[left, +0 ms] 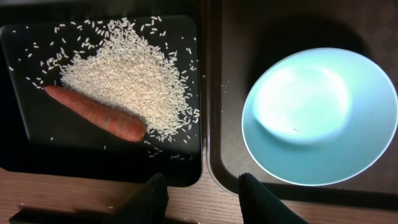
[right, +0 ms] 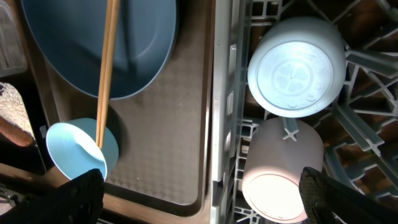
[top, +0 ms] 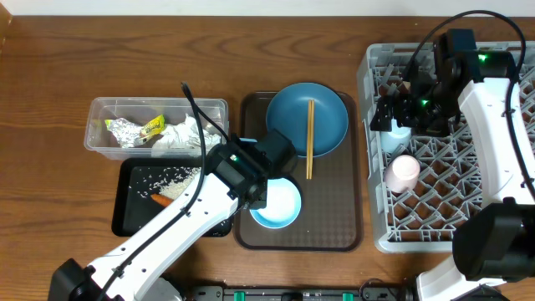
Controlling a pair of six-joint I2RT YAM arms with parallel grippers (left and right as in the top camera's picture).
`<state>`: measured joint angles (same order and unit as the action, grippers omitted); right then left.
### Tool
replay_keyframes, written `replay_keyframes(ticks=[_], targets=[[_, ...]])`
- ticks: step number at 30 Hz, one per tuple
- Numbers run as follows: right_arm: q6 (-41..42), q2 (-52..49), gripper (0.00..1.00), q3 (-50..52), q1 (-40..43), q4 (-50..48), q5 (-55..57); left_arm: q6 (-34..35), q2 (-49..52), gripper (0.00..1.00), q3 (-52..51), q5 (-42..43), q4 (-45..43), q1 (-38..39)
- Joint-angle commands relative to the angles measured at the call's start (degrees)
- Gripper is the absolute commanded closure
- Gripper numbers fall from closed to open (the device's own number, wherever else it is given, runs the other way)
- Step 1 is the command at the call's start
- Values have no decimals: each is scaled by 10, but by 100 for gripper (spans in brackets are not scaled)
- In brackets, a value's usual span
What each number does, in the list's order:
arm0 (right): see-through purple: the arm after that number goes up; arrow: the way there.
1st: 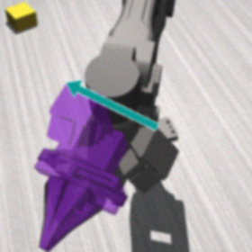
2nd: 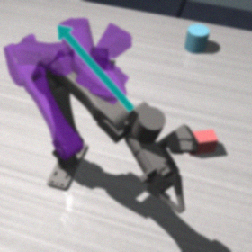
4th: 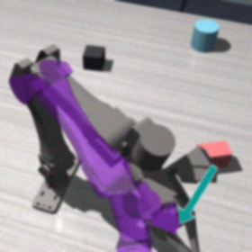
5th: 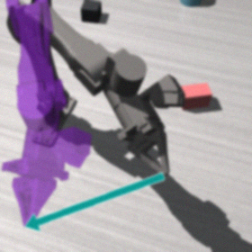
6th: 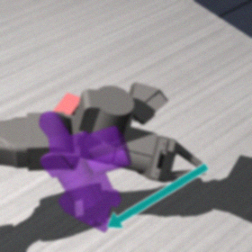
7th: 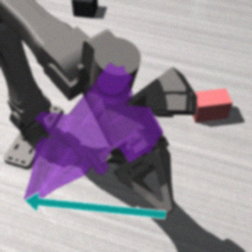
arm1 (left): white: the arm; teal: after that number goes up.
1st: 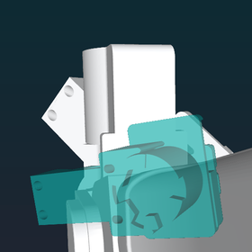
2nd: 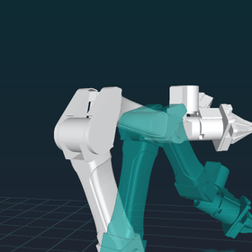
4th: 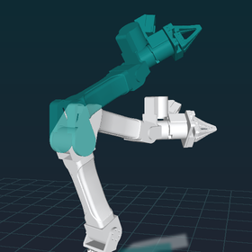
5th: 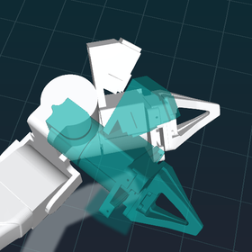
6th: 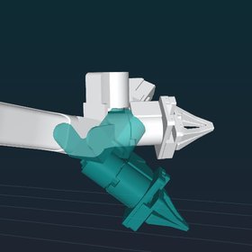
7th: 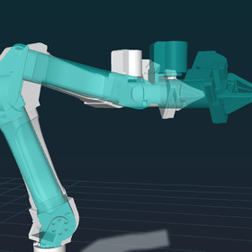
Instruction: Sort waste into correct bins and load items into the dishwasher rack
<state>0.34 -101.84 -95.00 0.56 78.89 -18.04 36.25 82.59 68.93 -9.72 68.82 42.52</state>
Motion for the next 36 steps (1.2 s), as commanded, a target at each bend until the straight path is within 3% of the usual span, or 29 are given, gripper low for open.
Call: replay_keyframes(ticks=[1, 10, 13, 16, 18, 24, 28, 33, 36], targets=[[-2, -4, 1, -9, -2, -6, -4, 6, -6, 59, -5, 0, 4, 0], [-2, -4, 1, -9, -2, -59, -2, -5, -6, 59, -5, 3, 2, 0], [65, -4, 1, -9, -2, -46, -61, -6, -6, 60, -5, 15, 4, 0], [73, -4, 2, -9, -2, 9, -144, -9, -7, 64, -5, 16, 13, 0], [59, -4, 34, -9, -6, 33, -162, -18, -10, 69, -5, 16, 15, 0], [21, -4, 42, -9, -80, 96, -120, -21, -56, 70, -5, -3, 15, 0], [27, -4, 70, -9, -161, 108, -109, -20, -100, 68, -5, -15, 16, -8], [88, -4, 69, -9, -276, 98, -92, 16, -153, 67, -5, -15, 39, -69], [177, -4, 66, -9, -346, 85, -6, 13, -176, 67, -5, -15, 52, -128]])
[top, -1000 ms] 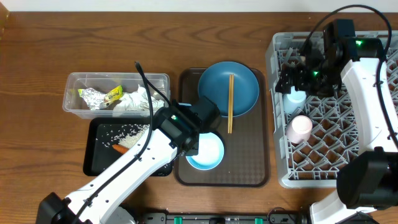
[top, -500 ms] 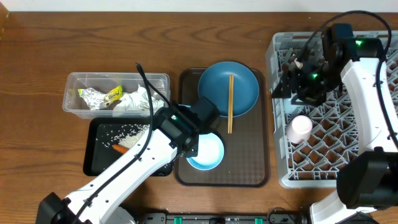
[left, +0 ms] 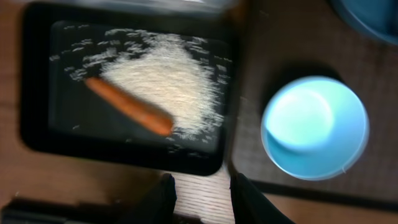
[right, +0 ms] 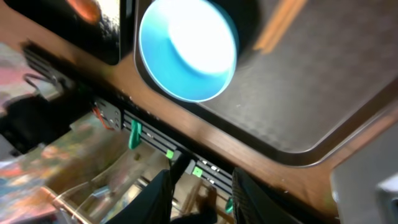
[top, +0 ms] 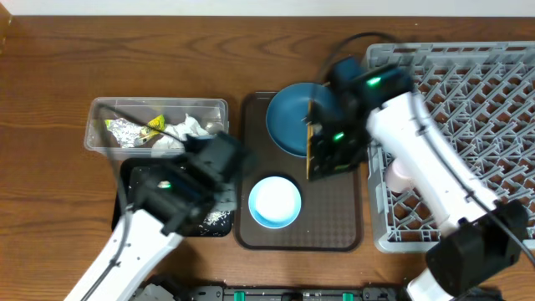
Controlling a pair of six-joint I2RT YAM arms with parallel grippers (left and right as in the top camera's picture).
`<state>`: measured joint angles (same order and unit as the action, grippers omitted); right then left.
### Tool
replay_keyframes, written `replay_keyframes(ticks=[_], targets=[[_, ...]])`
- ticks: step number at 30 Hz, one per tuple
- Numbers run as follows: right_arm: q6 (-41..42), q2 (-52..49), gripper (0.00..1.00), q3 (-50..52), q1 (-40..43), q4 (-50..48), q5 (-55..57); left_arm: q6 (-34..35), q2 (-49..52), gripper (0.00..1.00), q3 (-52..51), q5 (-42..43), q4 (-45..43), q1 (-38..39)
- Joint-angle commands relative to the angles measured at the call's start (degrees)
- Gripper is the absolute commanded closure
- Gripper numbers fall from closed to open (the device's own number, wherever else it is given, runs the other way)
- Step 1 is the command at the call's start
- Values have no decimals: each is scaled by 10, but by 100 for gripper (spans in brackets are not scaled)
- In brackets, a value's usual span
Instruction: Sort waste into correct bins and load items into the dishwasher rack
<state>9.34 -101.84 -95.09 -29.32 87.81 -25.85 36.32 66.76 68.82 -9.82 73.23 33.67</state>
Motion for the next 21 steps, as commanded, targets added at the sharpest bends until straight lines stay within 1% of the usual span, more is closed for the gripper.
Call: replay_keyframes(ticks=[1, 2, 6, 8, 10, 11, 12, 15, 16, 17, 18, 20, 21], targets=[[118, -4, 64, -8, -68, -8, 103, 5, -24, 66, -3, -13, 10, -59], [141, -4, 63, -8, -84, -12, 122, -3, -29, 66, -3, -13, 13, -78], [203, -4, 62, -7, -147, -32, 151, -31, -31, 55, -4, -14, 22, -126], [231, -4, 62, -5, -171, -45, 168, -35, -28, 49, -4, -14, 26, -138], [259, -4, 62, 2, -191, -59, 196, -35, -26, 48, -4, -14, 31, -143], [273, -4, 61, 7, -199, -64, 212, -38, -26, 44, -4, -14, 33, -144], [287, -4, 61, 13, -206, -67, 226, -42, -24, 43, -4, -14, 34, -144], [309, -4, 61, 32, -212, -69, 260, -53, -24, 33, -4, -14, 37, -144], [309, -4, 61, 36, -210, -73, 270, -52, -24, 29, -4, -14, 39, -144], [309, -4, 60, 37, -207, -79, 279, -52, -24, 28, -4, -14, 39, -144], [309, -4, 60, 37, -201, -86, 287, -52, -24, 24, -4, -13, 39, -144], [309, -4, 55, 37, -184, -109, 300, -52, -24, 23, -4, -13, 39, -144], [308, -4, 55, 37, -174, -122, 306, -52, -24, 20, -4, -13, 39, -144]])
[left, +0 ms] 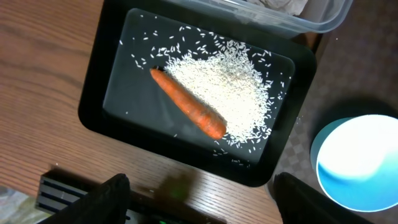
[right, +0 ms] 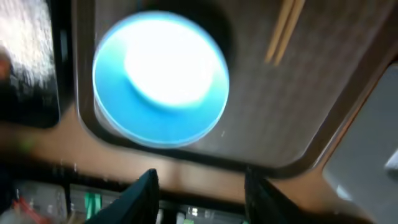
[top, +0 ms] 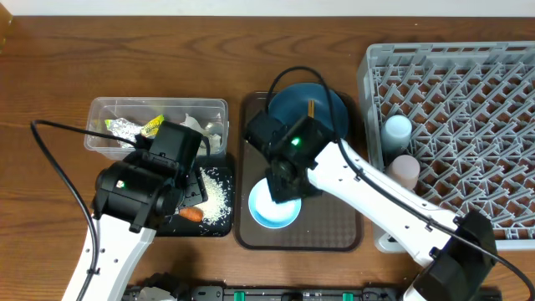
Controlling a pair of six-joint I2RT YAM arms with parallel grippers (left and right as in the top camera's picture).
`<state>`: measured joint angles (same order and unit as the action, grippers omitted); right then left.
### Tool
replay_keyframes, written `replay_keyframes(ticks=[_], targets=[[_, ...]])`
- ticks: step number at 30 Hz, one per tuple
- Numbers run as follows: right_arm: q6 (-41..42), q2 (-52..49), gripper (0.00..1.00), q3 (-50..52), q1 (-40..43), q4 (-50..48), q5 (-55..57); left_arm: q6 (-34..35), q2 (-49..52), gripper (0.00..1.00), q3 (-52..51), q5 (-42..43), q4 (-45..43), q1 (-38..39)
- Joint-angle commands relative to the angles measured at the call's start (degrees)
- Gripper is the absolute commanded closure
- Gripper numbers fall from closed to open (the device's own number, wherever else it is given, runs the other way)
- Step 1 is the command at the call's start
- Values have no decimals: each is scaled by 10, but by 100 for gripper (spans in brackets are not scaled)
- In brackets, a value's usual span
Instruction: Sort waste into correct bins and load items into the dishwasher rack
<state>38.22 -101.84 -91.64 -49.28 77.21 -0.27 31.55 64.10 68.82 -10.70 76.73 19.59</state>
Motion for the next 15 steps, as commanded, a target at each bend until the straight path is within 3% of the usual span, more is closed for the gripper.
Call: replay_keyframes(ticks=[1, 7, 15], targets=[[18, -4, 55, 3, 35, -25, 53, -4, 3, 16, -4, -5, 4, -3], [14, -4, 58, 3, 101, -73, 74, -4, 3, 8, -4, -2, 4, -3], [-40, -5, 63, 3, 180, -109, 71, -4, 3, 4, -4, -3, 4, -3]])
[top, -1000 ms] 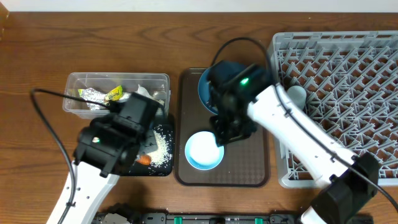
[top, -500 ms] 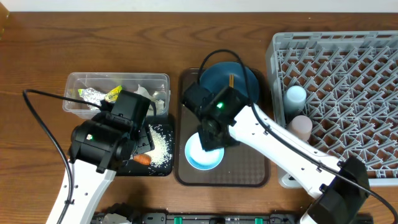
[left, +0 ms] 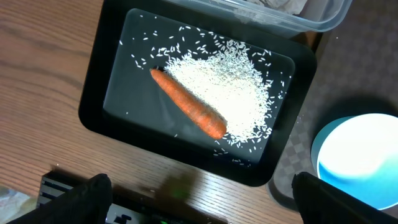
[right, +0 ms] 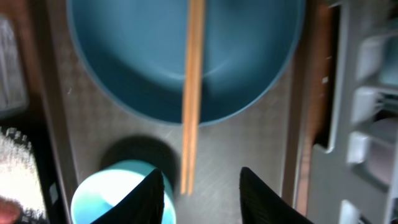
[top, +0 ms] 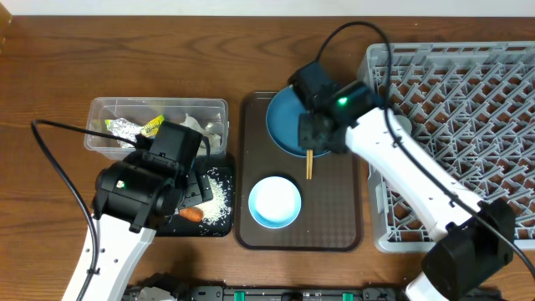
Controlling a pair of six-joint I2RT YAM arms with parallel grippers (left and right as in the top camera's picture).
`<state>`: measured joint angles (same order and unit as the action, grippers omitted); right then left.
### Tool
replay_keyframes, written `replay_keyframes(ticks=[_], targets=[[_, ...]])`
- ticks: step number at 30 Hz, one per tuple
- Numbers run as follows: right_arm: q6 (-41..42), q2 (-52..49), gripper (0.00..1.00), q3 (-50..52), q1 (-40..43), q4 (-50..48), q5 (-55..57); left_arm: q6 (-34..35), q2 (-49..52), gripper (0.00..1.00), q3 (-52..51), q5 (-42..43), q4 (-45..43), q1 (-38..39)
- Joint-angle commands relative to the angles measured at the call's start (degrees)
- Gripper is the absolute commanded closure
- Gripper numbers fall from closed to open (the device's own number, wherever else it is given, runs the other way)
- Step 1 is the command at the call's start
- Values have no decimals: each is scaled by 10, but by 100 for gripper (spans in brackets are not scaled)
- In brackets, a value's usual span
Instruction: Sort waste into correct bins and load items into the dishwasher rack
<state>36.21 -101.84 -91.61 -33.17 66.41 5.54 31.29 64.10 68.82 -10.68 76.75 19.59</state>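
A dark blue plate (top: 288, 125) lies at the back of the brown tray (top: 334, 230), with wooden chopsticks (right: 193, 93) across it. In front of it stands an empty light blue bowl (top: 275, 201). My right gripper (right: 208, 199) hangs open over the plate's near rim and the chopsticks' lower end, holding nothing. The black tray (left: 99, 87) holds rice and a carrot (left: 186, 112). My left gripper (left: 205, 202) is wide open above this tray's front edge, empty. The bowl (left: 360, 158) shows at its right.
The grey dishwasher rack (top: 468, 100) fills the right side; my right arm crosses its left edge. A clear bin (top: 159, 125) of wrappers and paper sits behind the black tray. Bare wood lies to the left and at the back.
My right gripper was above the light blue bowl and is now further back, over the blue plate and chopsticks. The left fingers stand slightly wider apart; that arm has stayed put.
First my left gripper hung by the bowl and my right was wide open over two cups in the rack. Then the left was over the black tray and the right over the brown tray. The right was above the bowl, now above the plate.
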Motion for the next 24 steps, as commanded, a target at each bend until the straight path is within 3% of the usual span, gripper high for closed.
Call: replay_keyframes(ticks=[1, 15, 24], targets=[[-20, -5, 65, 3, 27, -2, 13, -2, 3, 4, -4, -3, 4, -3], [-9, -5, 82, 119, 51, -163, -41, -2, 3, 1, -4, -3, 3, -3], [6, -5, 79, 207, 50, -274, -43, -2, 3, 1, -4, -3, 3, -3]])
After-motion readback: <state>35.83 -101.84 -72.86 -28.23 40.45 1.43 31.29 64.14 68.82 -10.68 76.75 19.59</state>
